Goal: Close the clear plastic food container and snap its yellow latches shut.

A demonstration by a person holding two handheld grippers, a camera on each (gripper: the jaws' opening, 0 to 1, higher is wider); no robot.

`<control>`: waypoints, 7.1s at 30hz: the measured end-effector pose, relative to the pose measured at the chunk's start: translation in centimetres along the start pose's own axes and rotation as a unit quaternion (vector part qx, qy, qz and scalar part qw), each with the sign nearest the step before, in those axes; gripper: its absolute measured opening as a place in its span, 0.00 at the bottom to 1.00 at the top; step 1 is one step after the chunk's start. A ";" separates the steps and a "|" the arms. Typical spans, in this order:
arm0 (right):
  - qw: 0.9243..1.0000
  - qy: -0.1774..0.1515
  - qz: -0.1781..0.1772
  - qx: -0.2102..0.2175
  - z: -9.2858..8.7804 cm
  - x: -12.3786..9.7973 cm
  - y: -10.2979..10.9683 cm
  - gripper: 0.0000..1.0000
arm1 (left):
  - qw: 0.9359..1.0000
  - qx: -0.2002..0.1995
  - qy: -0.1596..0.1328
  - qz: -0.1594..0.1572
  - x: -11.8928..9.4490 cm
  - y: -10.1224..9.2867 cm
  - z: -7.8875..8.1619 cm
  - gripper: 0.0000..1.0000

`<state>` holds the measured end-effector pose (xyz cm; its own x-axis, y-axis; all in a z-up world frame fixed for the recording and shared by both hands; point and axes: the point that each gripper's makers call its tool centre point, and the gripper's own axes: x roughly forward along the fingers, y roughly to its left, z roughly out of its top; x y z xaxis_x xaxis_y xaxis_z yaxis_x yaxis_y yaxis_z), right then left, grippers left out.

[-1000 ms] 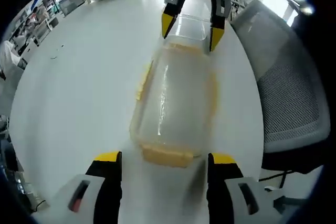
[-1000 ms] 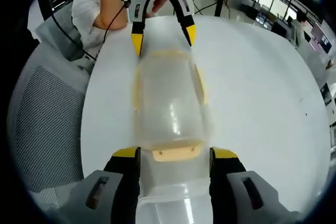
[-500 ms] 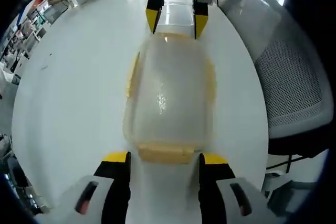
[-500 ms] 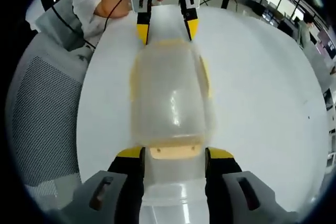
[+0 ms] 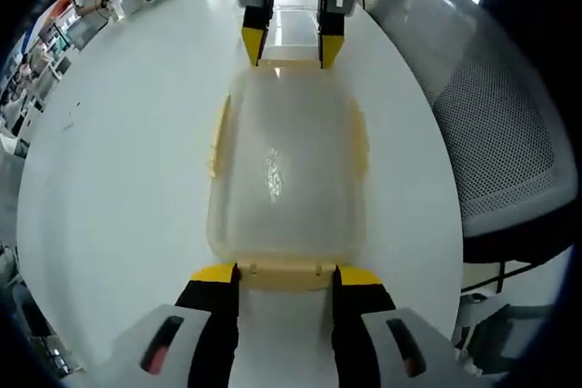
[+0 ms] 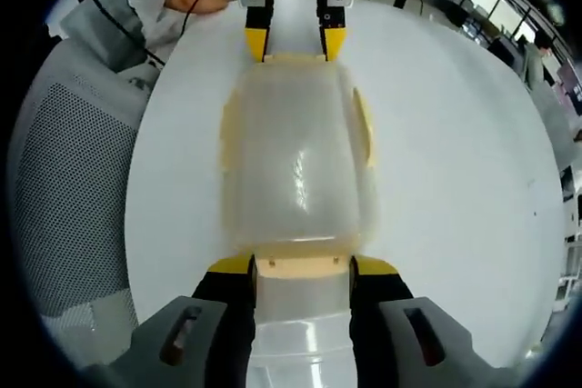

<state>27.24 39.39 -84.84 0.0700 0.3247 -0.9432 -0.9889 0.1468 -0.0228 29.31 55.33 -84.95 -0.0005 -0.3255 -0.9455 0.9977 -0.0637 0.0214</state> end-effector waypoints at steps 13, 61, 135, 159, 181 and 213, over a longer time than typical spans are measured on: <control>1.000 0.005 0.003 0.001 -0.2 0.1 0.0 0.36 | 1.000 -0.009 0.007 0.002 -0.1 0.0 -0.1 0.34; 0.997 -0.049 0.034 -0.055 1.4 -5.9 0.0 0.35 | 0.998 -0.062 -0.013 0.023 -5.9 -1.6 2.4 0.33; 0.999 -0.021 0.024 -0.040 -9.5 -10.4 -2.4 0.35 | 0.997 -0.061 -0.044 0.012 -2.0 0.0 13.8 0.33; 0.999 -0.005 0.011 -0.032 -14.2 -12.4 -3.3 0.35 | 0.996 -0.057 -0.066 0.011 -0.9 0.5 18.9 0.33; 1.000 0.015 0.000 -0.026 -18.1 -13.7 -3.5 0.35 | 0.995 -0.049 -0.082 0.012 0.3 0.5 22.6 0.33; 1.000 0.005 0.007 -0.010 -19.3 -12.6 -2.6 0.39 | 0.996 -0.018 -0.081 0.017 1.5 0.4 22.7 0.35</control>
<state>26.43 16.88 -79.32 0.0539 0.3169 -0.9469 -0.9922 0.1240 -0.0149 28.21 33.36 -78.99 0.0252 -0.4742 -0.8800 0.9992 -0.0168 0.0377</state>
